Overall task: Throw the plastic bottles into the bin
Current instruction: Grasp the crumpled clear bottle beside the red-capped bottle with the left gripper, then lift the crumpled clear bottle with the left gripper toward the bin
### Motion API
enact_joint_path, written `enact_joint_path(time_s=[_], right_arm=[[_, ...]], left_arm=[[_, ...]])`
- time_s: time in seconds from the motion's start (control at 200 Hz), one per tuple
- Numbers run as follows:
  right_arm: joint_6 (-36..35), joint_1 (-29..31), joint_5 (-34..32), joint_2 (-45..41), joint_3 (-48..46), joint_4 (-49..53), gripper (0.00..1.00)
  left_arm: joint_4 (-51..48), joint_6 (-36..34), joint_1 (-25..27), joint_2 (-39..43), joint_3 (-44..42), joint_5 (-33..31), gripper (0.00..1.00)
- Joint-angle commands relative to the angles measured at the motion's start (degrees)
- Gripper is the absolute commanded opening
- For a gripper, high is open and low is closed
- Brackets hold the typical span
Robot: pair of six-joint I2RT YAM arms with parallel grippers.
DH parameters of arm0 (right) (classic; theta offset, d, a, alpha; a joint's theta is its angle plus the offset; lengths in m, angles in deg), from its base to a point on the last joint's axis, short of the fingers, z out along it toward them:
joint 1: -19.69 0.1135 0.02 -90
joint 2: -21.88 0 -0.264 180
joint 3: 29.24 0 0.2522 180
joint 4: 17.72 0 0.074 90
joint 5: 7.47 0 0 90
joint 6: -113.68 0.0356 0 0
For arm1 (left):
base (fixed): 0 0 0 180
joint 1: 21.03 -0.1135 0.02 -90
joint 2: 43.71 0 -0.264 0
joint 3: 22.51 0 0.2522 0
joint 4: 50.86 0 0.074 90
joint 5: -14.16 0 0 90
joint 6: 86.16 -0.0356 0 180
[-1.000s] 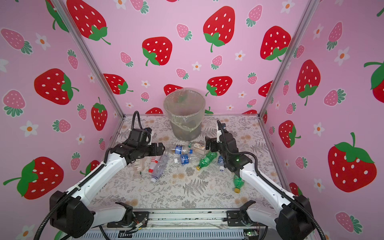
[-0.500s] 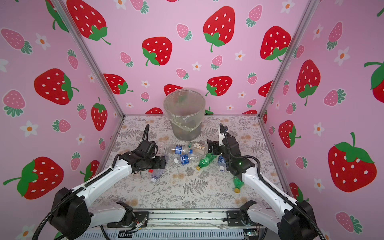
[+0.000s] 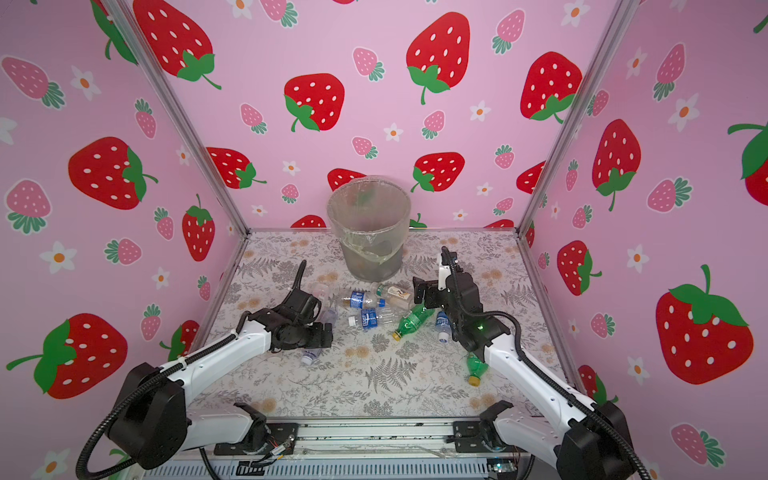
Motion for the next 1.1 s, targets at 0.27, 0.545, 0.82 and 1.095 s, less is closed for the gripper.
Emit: enact_joint_path(time_s=[0.27, 0.545, 0.82, 1.095], right_arm=[[3.4, -0.4, 0.6, -2.6, -1.5, -0.9, 0.99], [4.0, -0.4, 0.9, -2.9, -2.0, -1.1, 0.99], [4.0, -0.4, 0.8, -3.1, -2.3, -1.0, 0.99], [4.0, -0.4, 0.8, -3.0, -2.5, -1.1, 0.99]], left_arm=[[0.1, -0.8, 2.7, -3.0, -0.4, -3.3, 0.87], [0.6, 0.2, 5.5, -5.2, -0.6, -5.6, 0.85], [0.9, 1.1, 6.7, -7.0, 0.3, -7.0, 0.76], [0.7, 0.8, 7.2, -8.5, 1.2, -7.4, 0.62]])
